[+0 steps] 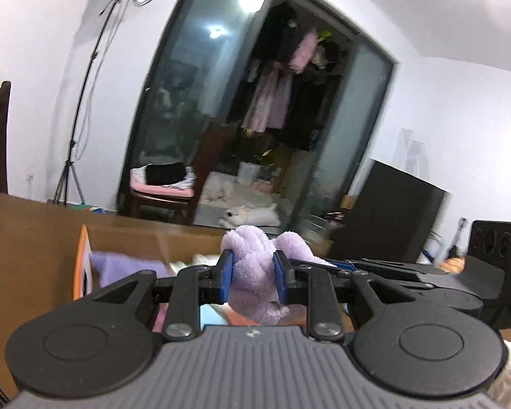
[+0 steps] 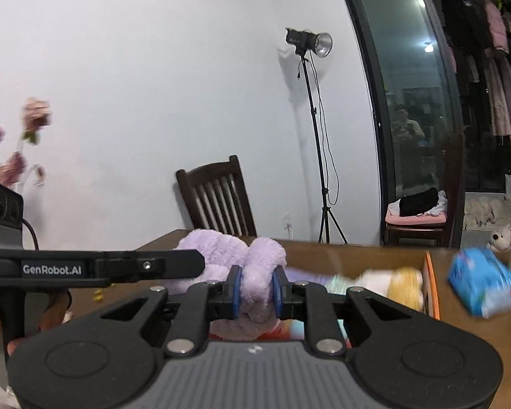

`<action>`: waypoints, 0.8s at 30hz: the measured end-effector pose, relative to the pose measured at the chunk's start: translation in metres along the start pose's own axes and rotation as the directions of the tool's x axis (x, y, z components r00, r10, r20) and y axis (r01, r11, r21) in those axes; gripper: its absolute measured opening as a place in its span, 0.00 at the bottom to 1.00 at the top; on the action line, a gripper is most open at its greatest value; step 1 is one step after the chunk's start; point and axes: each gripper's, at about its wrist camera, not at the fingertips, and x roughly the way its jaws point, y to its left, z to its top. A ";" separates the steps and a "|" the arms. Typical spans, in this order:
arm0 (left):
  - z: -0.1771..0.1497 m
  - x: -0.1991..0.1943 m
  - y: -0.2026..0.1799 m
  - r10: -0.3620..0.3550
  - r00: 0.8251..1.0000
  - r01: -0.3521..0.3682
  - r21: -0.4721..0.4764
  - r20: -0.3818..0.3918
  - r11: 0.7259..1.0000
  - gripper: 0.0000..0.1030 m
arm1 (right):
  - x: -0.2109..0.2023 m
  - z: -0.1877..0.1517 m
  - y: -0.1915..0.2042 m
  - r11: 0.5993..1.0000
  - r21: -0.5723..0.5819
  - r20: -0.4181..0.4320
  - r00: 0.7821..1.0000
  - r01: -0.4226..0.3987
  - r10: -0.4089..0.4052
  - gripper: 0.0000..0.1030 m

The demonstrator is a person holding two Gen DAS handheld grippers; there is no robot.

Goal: Organize soft objects
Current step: 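Carry the lavender towel roll into the box with both tools, then open both tools to release the towel roll in the box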

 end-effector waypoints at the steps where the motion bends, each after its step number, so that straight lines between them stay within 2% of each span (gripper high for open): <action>1: 0.010 0.019 0.012 0.002 1.000 -0.003 -0.016 -0.017 1.000 0.25 | 0.020 0.009 -0.007 1.000 -0.009 -0.014 1.000 0.008 -0.008 0.17; 5: 0.033 0.101 0.067 0.021 0.993 -0.031 -0.088 -0.116 0.996 0.25 | 0.114 0.032 -0.042 0.998 -0.009 -0.105 0.992 0.068 -0.069 0.17; 8: 0.034 0.158 0.109 0.061 0.977 -0.094 -0.155 -0.204 0.983 0.25 | 0.181 0.031 -0.069 0.995 0.011 -0.189 0.977 0.099 -0.095 0.17; 12: 0.023 0.213 0.138 0.153 0.946 -0.190 -0.105 -0.285 0.976 0.25 | 0.247 0.015 -0.093 0.993 0.034 -0.281 0.955 0.113 -0.099 0.17; 15: 0.013 0.237 0.149 0.208 0.909 -0.249 -0.069 -0.360 0.966 0.25 | 0.277 0.002 -0.105 0.992 0.050 -0.340 0.936 0.118 -0.094 0.17; 16: 0.011 0.241 0.149 0.219 0.897 -0.260 -0.058 -0.383 0.964 0.25 | 0.284 0.001 -0.108 0.992 0.060 -0.376 0.923 0.113 -0.082 0.18; 19: 0.008 0.249 0.148 0.241 0.876 -0.273 -0.016 -0.417 0.962 0.26 | 0.293 -0.005 -0.118 0.989 0.108 -0.467 0.884 0.098 -0.037 0.18; 22: 0.000 0.256 0.148 0.268 0.857 -0.293 0.012 -0.441 0.956 0.26 | 0.297 -0.011 -0.133 0.975 0.201 -0.490 0.872 0.095 0.016 0.18; 24: -0.003 0.259 0.146 0.284 0.855 -0.304 0.025 -0.434 0.952 0.26 | 0.298 -0.015 -0.141 0.963 0.251 -0.483 0.875 0.094 0.040 0.17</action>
